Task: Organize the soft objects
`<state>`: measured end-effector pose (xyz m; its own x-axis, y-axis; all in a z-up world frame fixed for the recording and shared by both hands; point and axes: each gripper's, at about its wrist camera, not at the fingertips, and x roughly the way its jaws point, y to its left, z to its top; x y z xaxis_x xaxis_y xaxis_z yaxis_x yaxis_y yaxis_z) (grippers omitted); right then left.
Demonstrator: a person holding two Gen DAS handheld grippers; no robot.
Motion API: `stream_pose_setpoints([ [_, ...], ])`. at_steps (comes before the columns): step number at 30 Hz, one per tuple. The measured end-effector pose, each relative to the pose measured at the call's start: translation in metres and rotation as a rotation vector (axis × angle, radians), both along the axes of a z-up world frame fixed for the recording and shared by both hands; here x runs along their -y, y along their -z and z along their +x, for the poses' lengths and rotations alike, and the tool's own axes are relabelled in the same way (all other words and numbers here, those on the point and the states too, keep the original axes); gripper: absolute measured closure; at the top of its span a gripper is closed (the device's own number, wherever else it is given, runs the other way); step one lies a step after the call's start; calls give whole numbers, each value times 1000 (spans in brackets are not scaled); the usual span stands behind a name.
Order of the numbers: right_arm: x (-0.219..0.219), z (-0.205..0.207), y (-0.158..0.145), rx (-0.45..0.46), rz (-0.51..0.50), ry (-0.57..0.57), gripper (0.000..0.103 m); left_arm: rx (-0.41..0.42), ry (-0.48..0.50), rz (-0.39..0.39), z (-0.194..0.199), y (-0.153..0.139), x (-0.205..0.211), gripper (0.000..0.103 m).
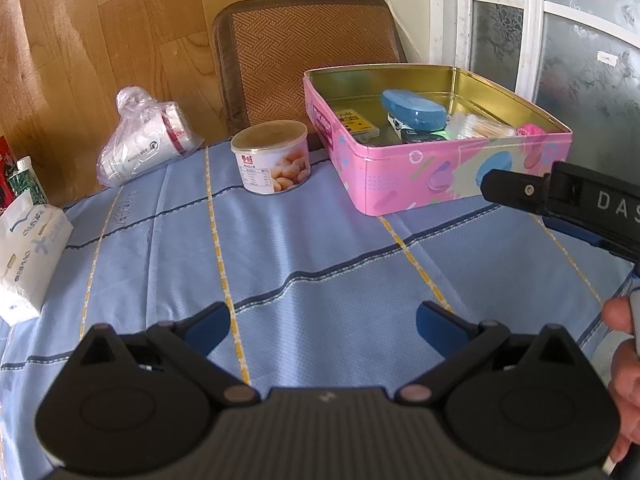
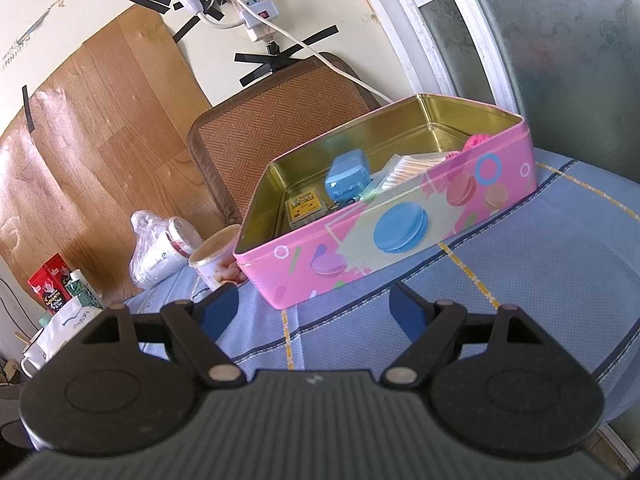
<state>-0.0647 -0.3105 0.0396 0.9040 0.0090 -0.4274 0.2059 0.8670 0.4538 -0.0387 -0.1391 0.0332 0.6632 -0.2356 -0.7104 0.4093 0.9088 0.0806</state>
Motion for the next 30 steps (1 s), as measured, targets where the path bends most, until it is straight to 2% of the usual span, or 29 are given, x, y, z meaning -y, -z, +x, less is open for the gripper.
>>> stream_pose_setpoints([
  [30,3,3,4,-5,4,-6,18,-34,21,-8,1,6,2,0],
])
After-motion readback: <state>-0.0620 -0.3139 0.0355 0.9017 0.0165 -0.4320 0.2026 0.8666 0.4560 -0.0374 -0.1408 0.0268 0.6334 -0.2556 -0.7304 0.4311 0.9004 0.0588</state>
